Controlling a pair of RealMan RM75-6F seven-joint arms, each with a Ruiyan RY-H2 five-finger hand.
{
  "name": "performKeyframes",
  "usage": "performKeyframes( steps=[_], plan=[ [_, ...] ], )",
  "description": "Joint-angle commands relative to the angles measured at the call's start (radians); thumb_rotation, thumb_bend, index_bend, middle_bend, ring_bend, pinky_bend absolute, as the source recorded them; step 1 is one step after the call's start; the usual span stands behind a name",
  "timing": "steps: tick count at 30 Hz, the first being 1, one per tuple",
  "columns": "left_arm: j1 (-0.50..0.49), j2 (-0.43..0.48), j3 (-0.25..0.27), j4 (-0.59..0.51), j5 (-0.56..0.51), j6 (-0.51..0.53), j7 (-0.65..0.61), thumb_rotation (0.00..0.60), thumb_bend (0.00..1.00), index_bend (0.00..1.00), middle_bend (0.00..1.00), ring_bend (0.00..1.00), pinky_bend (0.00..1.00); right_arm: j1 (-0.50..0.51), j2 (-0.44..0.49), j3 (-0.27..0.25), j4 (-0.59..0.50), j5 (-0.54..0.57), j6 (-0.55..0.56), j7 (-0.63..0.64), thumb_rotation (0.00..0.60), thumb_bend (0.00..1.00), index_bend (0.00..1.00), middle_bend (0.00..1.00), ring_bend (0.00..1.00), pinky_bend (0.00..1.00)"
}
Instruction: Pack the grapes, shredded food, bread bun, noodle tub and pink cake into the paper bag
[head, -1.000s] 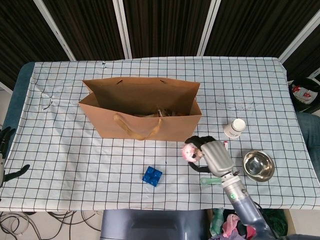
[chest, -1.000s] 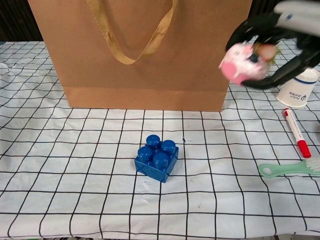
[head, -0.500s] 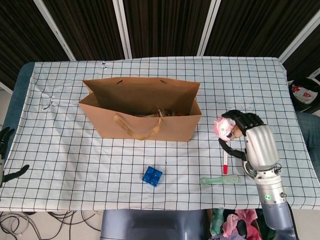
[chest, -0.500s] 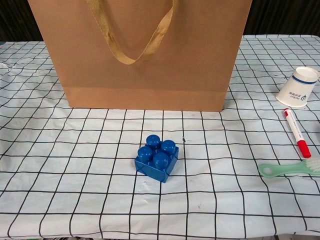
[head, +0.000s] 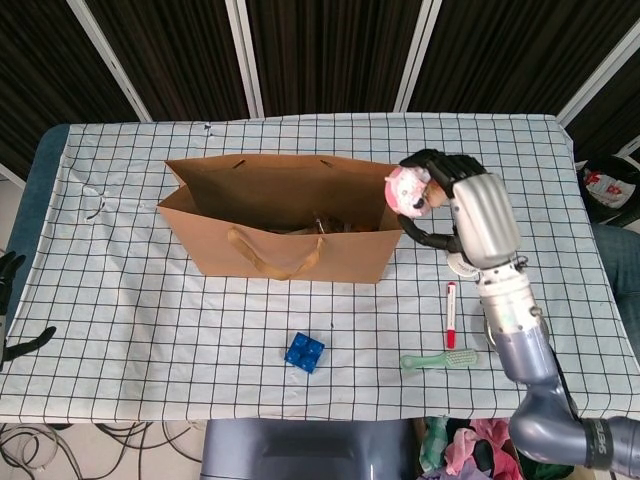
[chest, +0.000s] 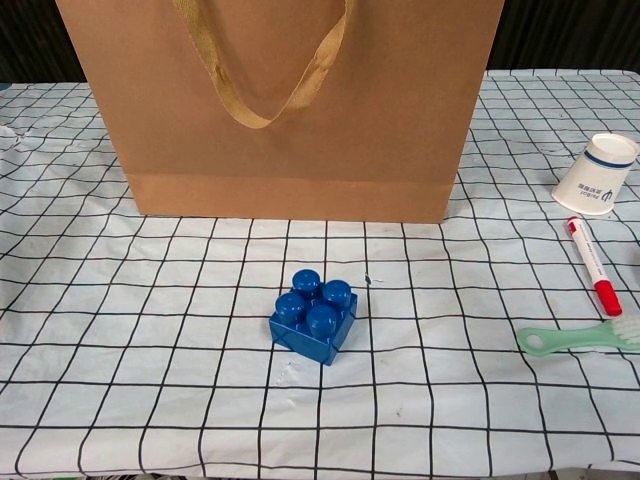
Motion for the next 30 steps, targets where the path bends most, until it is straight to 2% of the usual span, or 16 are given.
performKeyframes(
  steps=[1,7,13,16,22,25,30],
  plan=[
    [-0.002,-0.002,-0.001,0.001,-0.005,-0.005,0.004,0.6,0.08,0.1,0.05,0.0,0.0,0.123,-0.059,0.053,0.12,0.104,-0.11,0.018,0.6,0.47,0.48,0.38,0.47,0.31],
    [-0.009,-0.003,-0.004,0.002,-0.019,-0.021,0.015,0.6,0.08,0.1,0.05,0.0,0.0,0.229,-0.132,0.06,0.238,0.182,-0.176,-0.005,0.6,0.46,0.49,0.38,0.47,0.31],
    [-0.012,-0.007,-0.002,0.004,-0.021,-0.028,0.023,0.6,0.08,0.1,0.05,0.0,0.0,0.277,-0.164,0.031,0.267,0.231,-0.247,-0.022,0.6,0.43,0.48,0.33,0.44,0.3],
    [-0.011,-0.007,-0.001,0.001,-0.02,-0.027,0.027,0.6,0.08,0.1,0.05,0.0,0.0,0.304,-0.175,0.002,0.276,0.252,-0.271,-0.065,0.6,0.36,0.39,0.24,0.34,0.28],
    [-0.006,-0.003,-0.004,-0.001,-0.021,-0.015,0.018,0.6,0.08,0.1,0.05,0.0,0.0,0.321,-0.162,-0.024,0.257,0.315,-0.315,-0.084,0.6,0.17,0.17,0.08,0.19,0.24],
    [-0.004,-0.002,-0.005,0.0,-0.023,-0.013,0.015,0.6,0.08,0.1,0.05,0.0,0.0,0.322,-0.137,-0.028,0.247,0.352,-0.339,-0.085,0.6,0.15,0.12,0.04,0.16,0.24],
    [-0.002,0.0,-0.006,-0.002,-0.022,-0.007,0.011,0.6,0.08,0.1,0.05,0.0,0.0,0.314,-0.097,-0.031,0.215,0.371,-0.322,-0.093,0.6,0.15,0.1,0.02,0.15,0.24]
  ],
)
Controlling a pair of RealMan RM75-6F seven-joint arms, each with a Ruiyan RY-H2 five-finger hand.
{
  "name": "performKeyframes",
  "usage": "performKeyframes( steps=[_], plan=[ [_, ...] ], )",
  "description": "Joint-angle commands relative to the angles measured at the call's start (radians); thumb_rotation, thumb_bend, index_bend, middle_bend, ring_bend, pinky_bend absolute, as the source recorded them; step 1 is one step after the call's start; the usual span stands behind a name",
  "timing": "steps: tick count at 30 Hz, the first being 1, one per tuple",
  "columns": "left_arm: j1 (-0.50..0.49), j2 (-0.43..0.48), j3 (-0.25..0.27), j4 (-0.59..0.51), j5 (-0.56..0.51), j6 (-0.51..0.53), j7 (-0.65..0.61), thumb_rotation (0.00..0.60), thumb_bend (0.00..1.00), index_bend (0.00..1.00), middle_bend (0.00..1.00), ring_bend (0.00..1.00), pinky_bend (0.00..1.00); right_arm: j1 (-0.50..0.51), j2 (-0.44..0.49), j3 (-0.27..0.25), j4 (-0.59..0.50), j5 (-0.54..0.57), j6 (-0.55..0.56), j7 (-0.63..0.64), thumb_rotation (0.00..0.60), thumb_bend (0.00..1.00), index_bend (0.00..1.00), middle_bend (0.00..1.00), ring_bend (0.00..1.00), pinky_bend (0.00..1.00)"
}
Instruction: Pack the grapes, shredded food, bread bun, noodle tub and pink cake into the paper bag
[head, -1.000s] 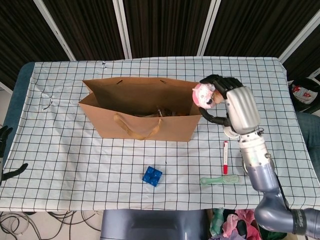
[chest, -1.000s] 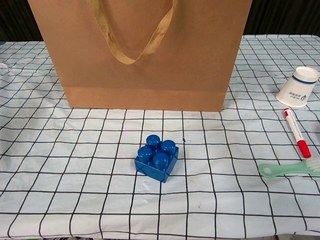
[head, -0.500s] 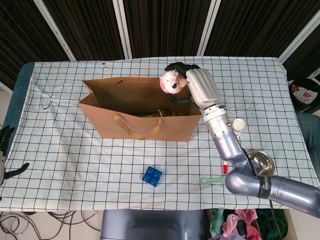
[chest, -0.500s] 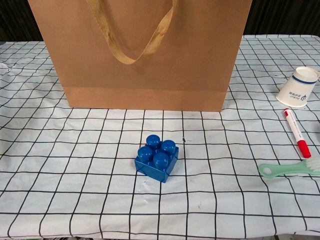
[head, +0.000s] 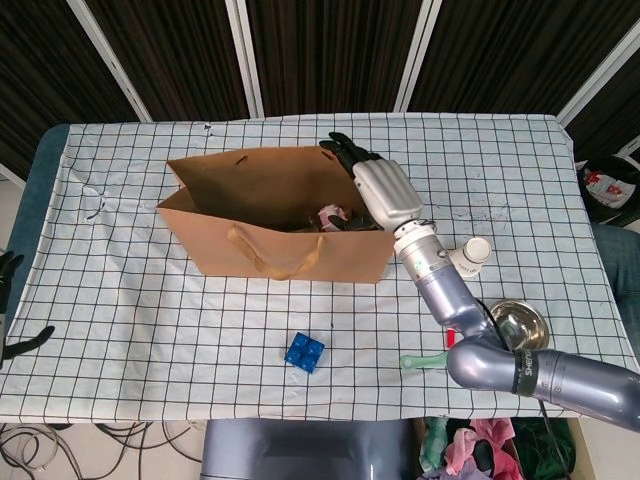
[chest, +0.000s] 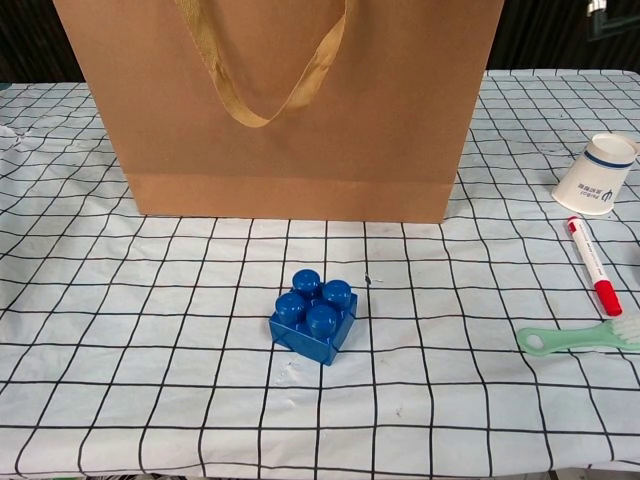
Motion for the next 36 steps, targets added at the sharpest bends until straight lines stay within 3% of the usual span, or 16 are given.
performKeyframes(
  steps=[1,8,12,17,22,25,27,29,33,36],
  plan=[
    [0.0,-0.001,-0.001,0.001,0.0,0.002,0.0,0.6,0.08,0.1,0.05,0.0,0.0,-0.011,0.027,0.0,-0.032,0.0,0.024,-0.005,0.6,0.15,0.1,0.02,0.15,0.24],
    [0.0,-0.002,-0.001,0.001,-0.001,0.001,-0.001,0.6,0.08,0.1,0.05,0.0,0.0,-0.088,0.117,0.003,-0.138,-0.07,0.161,-0.019,0.6,0.15,0.09,0.02,0.16,0.24],
    [0.001,0.001,-0.002,0.001,-0.001,0.001,-0.01,0.6,0.08,0.1,0.05,0.0,0.0,-0.166,0.21,-0.03,-0.182,-0.111,0.218,-0.047,0.6,0.15,0.09,0.03,0.16,0.24],
    [0.003,0.004,-0.001,0.0,0.007,0.006,-0.018,0.6,0.08,0.1,0.05,0.0,0.0,-0.305,0.339,-0.137,-0.218,-0.211,0.287,-0.105,0.6,0.16,0.09,0.04,0.16,0.24],
    [-0.002,0.008,0.0,0.002,0.003,-0.008,-0.025,0.6,0.08,0.1,0.05,0.0,0.0,-0.501,0.402,-0.272,-0.26,-0.438,0.402,0.018,0.6,0.16,0.09,0.05,0.19,0.24],
    [-0.002,0.006,0.0,0.003,0.005,-0.005,-0.018,0.6,0.08,0.1,0.05,0.0,0.0,-0.608,0.404,-0.377,-0.23,-0.541,0.445,0.075,0.6,0.16,0.09,0.05,0.19,0.24],
    [-0.002,0.005,0.001,0.002,0.009,-0.003,-0.017,0.6,0.08,0.1,0.05,0.0,0.0,-0.649,0.39,-0.416,-0.201,-0.572,0.465,0.099,0.6,0.16,0.09,0.05,0.19,0.24],
    [-0.002,0.004,0.007,0.002,0.025,-0.001,-0.025,0.6,0.08,0.1,0.05,0.0,0.0,-0.725,0.337,-0.472,-0.132,-0.623,0.525,0.146,0.6,0.17,0.09,0.05,0.19,0.24],
    [0.0,0.008,0.025,0.005,0.045,-0.011,-0.044,0.6,0.08,0.1,0.05,0.0,0.0,-0.819,0.218,-0.514,-0.01,-0.663,0.636,0.151,0.6,0.17,0.09,0.05,0.18,0.24],
    [-0.002,0.019,0.047,0.007,0.073,-0.03,-0.073,0.6,0.08,0.1,0.05,0.0,0.0,-0.853,0.142,-0.531,0.062,-0.669,0.657,0.144,0.6,0.17,0.09,0.05,0.17,0.24]
  ],
)
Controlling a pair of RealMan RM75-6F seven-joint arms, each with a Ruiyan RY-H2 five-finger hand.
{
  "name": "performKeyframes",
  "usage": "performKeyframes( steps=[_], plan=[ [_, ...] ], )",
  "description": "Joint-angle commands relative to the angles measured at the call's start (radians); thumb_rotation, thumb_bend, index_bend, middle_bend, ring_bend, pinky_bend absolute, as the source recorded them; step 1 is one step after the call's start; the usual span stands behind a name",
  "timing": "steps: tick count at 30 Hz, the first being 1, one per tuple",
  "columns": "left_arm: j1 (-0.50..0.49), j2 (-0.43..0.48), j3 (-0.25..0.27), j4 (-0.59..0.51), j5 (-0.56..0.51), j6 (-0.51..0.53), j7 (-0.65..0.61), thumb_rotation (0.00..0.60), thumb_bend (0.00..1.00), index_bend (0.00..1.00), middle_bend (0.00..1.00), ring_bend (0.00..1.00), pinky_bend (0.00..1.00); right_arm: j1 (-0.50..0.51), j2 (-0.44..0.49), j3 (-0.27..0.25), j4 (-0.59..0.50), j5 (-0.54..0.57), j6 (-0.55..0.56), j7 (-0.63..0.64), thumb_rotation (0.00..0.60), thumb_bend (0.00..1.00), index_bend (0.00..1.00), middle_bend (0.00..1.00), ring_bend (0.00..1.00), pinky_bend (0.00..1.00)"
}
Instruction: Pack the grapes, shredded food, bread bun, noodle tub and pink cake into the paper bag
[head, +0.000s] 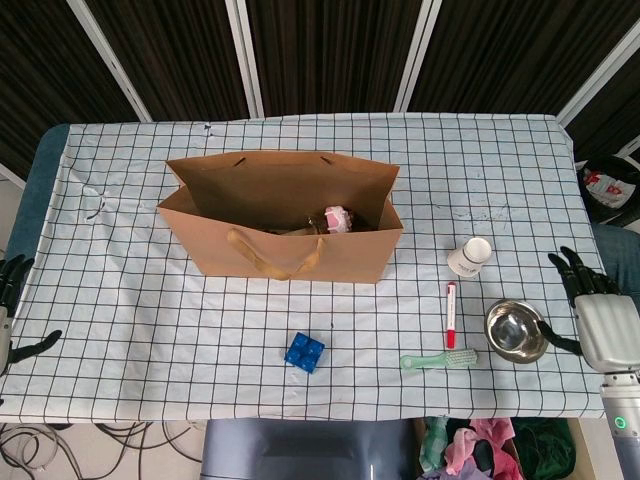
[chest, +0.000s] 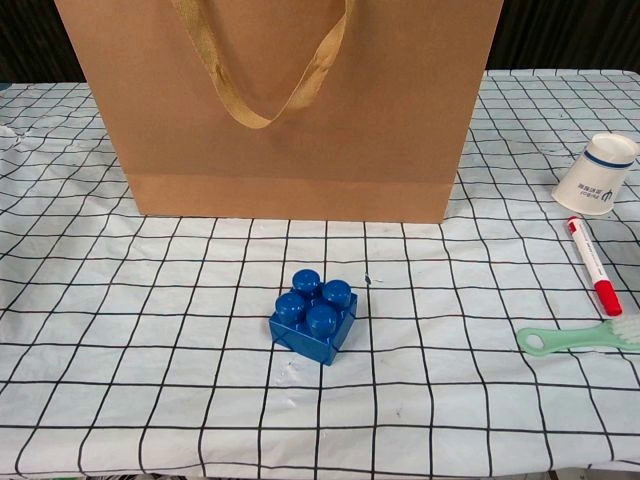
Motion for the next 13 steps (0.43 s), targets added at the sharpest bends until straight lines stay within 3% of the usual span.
performKeyframes(
  steps=[1,13],
  plan=[
    [-0.002,0.013,0.024,0.002,0.03,-0.02,-0.032,0.6,0.08,0.1,0.05,0.0,0.0,-0.076,-0.121,-0.048,0.122,-0.032,0.059,0.002,0.6,0.17,0.09,0.05,0.17,0.24],
    [-0.003,-0.007,0.054,0.046,0.11,0.0,-0.044,0.6,0.11,0.1,0.05,0.0,0.0,-0.101,-0.22,-0.008,0.206,-0.039,0.081,-0.082,0.6,0.18,0.09,0.05,0.16,0.24]
  ],
)
